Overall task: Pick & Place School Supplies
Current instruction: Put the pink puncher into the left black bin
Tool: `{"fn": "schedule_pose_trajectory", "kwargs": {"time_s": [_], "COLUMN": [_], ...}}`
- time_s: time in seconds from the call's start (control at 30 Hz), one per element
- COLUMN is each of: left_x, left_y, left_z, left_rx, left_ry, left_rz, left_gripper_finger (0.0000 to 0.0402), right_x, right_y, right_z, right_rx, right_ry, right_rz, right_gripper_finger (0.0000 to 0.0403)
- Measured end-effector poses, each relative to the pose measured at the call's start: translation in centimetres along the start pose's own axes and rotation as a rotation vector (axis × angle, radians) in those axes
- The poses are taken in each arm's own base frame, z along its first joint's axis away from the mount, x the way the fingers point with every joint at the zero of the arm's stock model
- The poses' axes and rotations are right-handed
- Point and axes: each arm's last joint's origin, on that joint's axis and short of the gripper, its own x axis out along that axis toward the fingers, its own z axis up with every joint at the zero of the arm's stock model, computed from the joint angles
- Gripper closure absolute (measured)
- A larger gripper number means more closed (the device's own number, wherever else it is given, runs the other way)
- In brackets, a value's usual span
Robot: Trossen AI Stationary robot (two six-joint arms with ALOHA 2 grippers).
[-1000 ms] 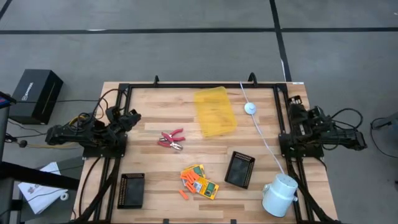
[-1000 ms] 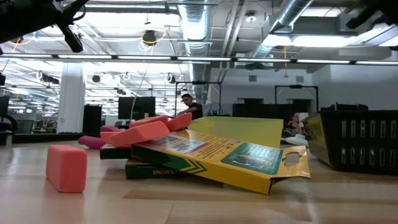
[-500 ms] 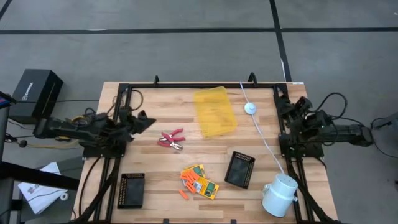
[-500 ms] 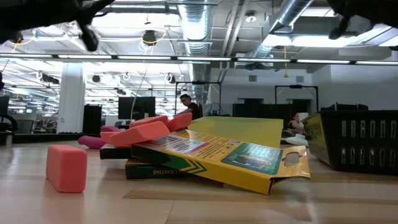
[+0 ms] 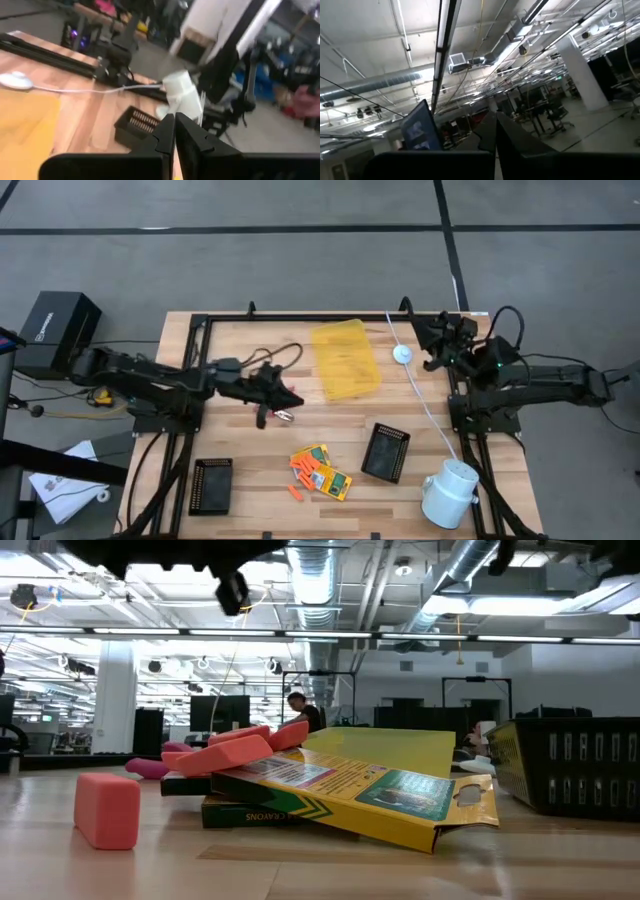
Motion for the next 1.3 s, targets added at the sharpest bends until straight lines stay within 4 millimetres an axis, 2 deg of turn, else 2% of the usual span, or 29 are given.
{"fn": "schedule_pose_trajectory", "kwargs": {"time_s": [0.13, 0.2, 0.33, 0.43, 0.57, 0.67, 0.8, 0.87, 0.97, 1.07, 1.17, 1.3], "left_x": [0.7, 0.4, -0.7, -1.7, -3.3, -4.6, -6.5, -7.1, -7.1, -6.3, -5.2, -3.9], "left_y": [0.3, 0.5, 0.8, 0.3, 0.1, -0.1, 0.2, 0.7, 1.5, 2.2, 3.2, 4.6], "left_z": [-0.3, -0.3, 0.7, 2.9, 5.2, 7.2, 9.5, 9.9, 9.7, 8.8, 7.2, 4.1], "left_rx": [0.087, 0.110, 0.110, 0.128, 0.139, 0.128, 0.158, 0.158, 0.146, 0.126, 0.119, 0.135], "left_ry": [0.190, 0.284, 0.356, 0.251, 0.123, -0.039, -0.226, -0.257, -0.226, -0.141, 0.006, 0.297], "left_rz": [0.059, 0.099, 0.157, 0.160, 0.183, 0.179, 0.222, 0.271, 0.320, 0.340, 0.379, 0.430], "left_gripper_finger": [0.0394, 0.0394, 0.0394, 0.0394, 0.0394, 0.0394, 0.0394, 0.0394, 0.0385, 0.0357, 0.0316, 0.0260], "right_x": [1.4, 2.2, 3.8, 5.2, 7.4, 9.0, 11.0, 11.7, 12.6, 13.1, 13.3, 13.2], "right_y": [0.4, 1.0, 1.8, 2.7, 3.9, 4.5, 4.7, 4.5, 4.3, 4.2, 4.4, 4.4], "right_z": [-0.2, 0.4, 0.9, 1.4, 2.6, 3.1, 3.8, 4.0, 4.0, 4.1, 4.4, 4.5], "right_rx": [-0.069, -0.091, -0.187, -0.254, -0.359, -0.388, -0.359, -0.319, -0.276, -0.290, -0.306, -0.307], "right_ry": [0.028, 0.042, 0.324, 0.494, 0.482, 0.466, 0.443, 0.476, 0.539, 0.580, 0.583, 0.585], "right_rz": [0.000, 0.041, 0.015, 0.002, 0.042, 0.043, 0.043, 0.058, 0.052, 0.042, 0.047, 0.046], "right_gripper_finger": [0.0403, 0.0403, 0.0403, 0.0403, 0.0403, 0.0403, 0.0400, 0.0391, 0.0360, 0.0319, 0.0281, 0.0244]}}
